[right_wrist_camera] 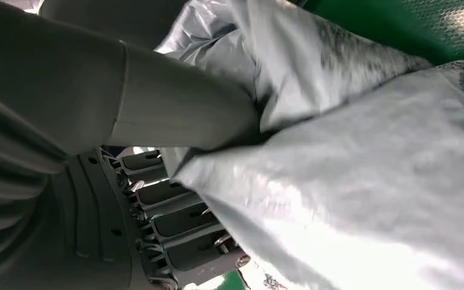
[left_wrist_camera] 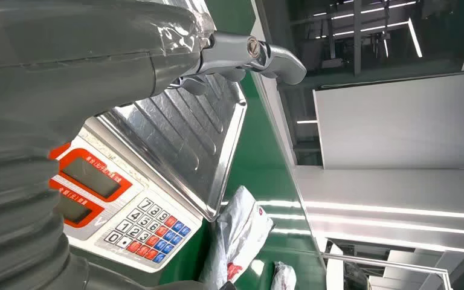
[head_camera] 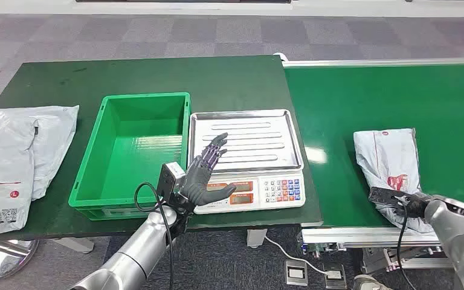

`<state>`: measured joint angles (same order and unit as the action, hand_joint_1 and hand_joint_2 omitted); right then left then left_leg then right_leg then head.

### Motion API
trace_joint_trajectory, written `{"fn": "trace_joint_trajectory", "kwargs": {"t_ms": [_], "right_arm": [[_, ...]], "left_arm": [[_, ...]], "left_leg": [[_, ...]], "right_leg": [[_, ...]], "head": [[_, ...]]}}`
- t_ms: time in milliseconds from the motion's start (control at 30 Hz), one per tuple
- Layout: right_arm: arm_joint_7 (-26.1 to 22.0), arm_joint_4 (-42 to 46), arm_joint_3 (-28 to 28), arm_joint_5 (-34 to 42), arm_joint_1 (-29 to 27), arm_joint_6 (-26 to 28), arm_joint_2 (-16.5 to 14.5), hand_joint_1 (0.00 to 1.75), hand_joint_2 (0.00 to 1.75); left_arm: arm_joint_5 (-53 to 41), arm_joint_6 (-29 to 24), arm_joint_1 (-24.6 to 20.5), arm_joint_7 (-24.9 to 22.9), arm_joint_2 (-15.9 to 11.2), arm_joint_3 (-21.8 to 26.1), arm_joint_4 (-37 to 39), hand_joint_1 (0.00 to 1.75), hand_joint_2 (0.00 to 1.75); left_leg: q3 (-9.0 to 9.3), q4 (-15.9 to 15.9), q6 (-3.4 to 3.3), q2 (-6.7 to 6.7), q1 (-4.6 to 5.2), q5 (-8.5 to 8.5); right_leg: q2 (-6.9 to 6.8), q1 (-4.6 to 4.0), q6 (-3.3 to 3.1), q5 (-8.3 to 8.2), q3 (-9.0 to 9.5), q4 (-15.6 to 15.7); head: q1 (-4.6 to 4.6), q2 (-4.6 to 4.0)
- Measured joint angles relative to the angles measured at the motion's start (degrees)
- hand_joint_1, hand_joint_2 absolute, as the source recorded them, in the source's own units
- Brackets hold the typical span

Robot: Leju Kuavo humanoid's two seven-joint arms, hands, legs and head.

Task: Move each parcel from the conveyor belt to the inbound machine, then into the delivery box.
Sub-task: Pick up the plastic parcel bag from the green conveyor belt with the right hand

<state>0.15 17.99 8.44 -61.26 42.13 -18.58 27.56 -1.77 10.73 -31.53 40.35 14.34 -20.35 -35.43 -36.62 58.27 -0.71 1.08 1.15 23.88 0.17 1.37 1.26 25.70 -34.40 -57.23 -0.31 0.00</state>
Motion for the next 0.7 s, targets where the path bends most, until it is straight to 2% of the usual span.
{"fn": "trace_joint_trajectory", "kwargs": {"t_ms": [700], "right_arm": [[0.0,0.0,0.0,0.0,0.0,0.0,0.0,1.75,1.75]], "left_arm": [[0.0,0.0,0.0,0.0,0.0,0.0,0.0,0.00,1.75]], "left_leg": [[0.00,0.0,0.00,0.02,0.00,0.00]], "right_leg": [[-0.02,0.00,0.00,0.00,0.01,0.0]], "head": [[0.00,0.00]]}}
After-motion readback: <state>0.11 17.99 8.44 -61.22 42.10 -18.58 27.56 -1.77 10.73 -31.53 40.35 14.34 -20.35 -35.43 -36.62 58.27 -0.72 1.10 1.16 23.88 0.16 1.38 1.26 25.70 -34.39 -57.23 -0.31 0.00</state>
